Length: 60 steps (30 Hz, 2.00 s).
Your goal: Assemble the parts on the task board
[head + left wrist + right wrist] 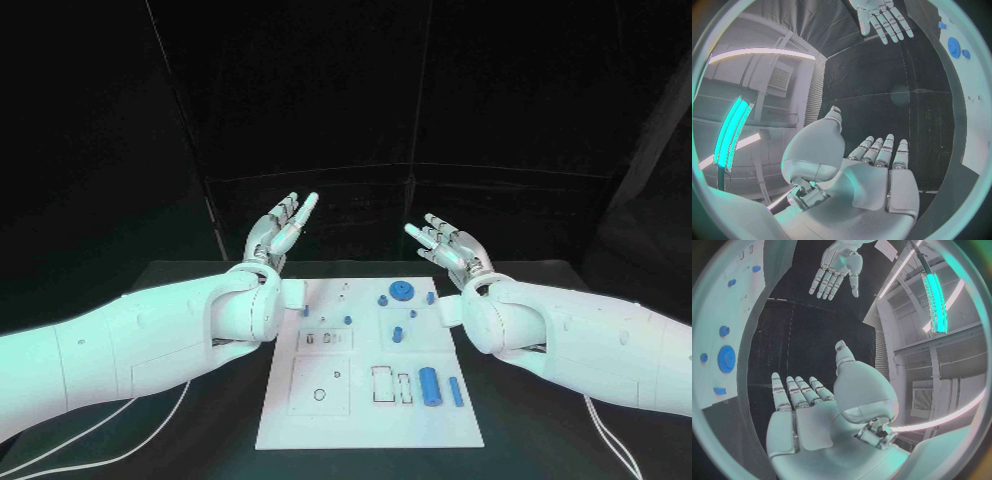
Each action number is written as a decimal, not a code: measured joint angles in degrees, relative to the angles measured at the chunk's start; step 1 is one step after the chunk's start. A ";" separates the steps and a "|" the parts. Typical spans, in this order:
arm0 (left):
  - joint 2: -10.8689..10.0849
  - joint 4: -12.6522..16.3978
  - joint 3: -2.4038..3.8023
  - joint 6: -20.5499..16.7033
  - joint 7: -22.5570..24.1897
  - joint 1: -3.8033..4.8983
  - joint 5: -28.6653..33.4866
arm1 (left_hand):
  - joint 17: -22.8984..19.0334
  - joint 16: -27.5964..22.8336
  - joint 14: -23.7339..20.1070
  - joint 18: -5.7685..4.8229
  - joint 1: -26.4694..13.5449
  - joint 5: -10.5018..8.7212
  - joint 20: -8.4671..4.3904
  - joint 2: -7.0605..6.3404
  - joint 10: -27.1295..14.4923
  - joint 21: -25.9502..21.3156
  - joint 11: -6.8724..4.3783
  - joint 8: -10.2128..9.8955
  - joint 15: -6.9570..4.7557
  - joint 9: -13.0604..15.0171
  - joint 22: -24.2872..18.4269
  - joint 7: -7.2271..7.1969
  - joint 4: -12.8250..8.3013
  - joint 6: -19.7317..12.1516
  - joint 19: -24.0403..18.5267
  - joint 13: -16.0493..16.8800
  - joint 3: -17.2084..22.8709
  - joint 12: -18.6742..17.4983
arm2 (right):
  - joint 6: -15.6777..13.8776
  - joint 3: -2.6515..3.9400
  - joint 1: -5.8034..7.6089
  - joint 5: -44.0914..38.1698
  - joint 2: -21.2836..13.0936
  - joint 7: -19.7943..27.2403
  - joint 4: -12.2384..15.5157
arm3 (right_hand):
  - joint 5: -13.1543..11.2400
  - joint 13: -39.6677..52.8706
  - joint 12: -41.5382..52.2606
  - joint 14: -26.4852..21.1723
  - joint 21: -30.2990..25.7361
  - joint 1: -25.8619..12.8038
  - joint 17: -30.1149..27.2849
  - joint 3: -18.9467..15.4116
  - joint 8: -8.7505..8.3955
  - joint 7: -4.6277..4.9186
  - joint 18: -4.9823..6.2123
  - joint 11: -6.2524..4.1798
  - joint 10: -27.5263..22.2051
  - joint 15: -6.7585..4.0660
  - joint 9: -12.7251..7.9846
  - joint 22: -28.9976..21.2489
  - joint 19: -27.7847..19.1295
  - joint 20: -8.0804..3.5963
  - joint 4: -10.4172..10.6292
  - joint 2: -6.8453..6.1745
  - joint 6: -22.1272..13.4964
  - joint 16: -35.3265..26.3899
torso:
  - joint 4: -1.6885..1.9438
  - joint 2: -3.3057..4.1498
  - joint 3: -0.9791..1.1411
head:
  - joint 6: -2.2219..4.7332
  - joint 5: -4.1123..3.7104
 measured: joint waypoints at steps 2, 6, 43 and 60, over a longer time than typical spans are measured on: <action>0.12 -0.28 -0.07 1.09 0.76 0.15 0.92 | 0.14 0.39 0.74 0.01 2.28 0.21 0.77 0.46 0.10 0.00 0.73 0.00 0.32 0.09 0.07 0.01 0.39 0.42 0.13 0.07 -0.39 0.00 | 2.64 -0.63 0.72 -0.66 0.58 -0.85 -1.24 | 0.00 0.13 0.32 1.27 0.48 2.01 0.14 -0.08 0.20 0.10 0.85 0.48 1.45 0.47 0.13 0.23 0.96 0.43 -0.60 0.31 1.16 0.18 | 0.00 0.01 0.00 | 0.00 0.00; 0.13 -0.36 -0.14 2.33 1.69 0.16 2.02 | 0.21 0.39 0.96 1.36 2.85 0.23 1.26 1.03 -0.11 0.35 1.14 0.00 0.53 0.09 0.23 0.01 0.20 0.42 0.59 0.07 -0.58 0.00 | 6.66 -1.31 1.50 -1.70 1.21 -2.16 -2.63 | -0.06 0.43 0.79 4.97 1.84 5.10 0.48 0.61 0.37 0.29 0.97 1.42 4.95 1.26 0.38 0.88 4.73 0.51 -2.00 0.78 3.60 0.87 | 0.00 0.01 0.00 | 0.00 0.00; -11.28 12.74 -0.14 12.00 2.43 1.07 1.99 | 5.74 10.64 47.09 3.52 16.33 0.23 0.17 0.84 47.86 16.09 5.06 4.42 0.61 2.55 6.34 5.12 -14.57 41.16 45.28 2.78 -2.37 6.26 | 9.48 -1.27 8.25 -58.49 -1.10 -16.86 -4.39 | -1.92 2.60 5.66 72.48 33.20 13.78 8.88 7.91 5.21 1.75 7.59 -6.83 60.81 -11.38 2.80 14.32 47.96 -10.02 -16.80 -0.81 51.81 17.04 | 0.80 5.34 -0.53 | 2.16 -1.28; -11.90 15.23 -0.15 13.52 2.22 1.10 1.68 | 5.73 10.37 47.08 3.52 16.32 0.23 0.17 0.84 48.12 15.87 4.90 4.21 0.61 2.54 6.16 5.13 -14.73 41.57 45.28 2.78 -2.21 6.01 | 13.23 -1.21 8.72 -83.03 1.64 -27.48 -2.63 | -2.47 2.31 2.54 73.31 48.19 11.86 28.49 9.50 2.82 2.04 7.58 -5.84 53.39 -11.46 2.61 23.53 49.25 -10.28 -16.85 -3.10 50.23 43.99 | 1.17 8.79 -0.79 | 2.30 -1.05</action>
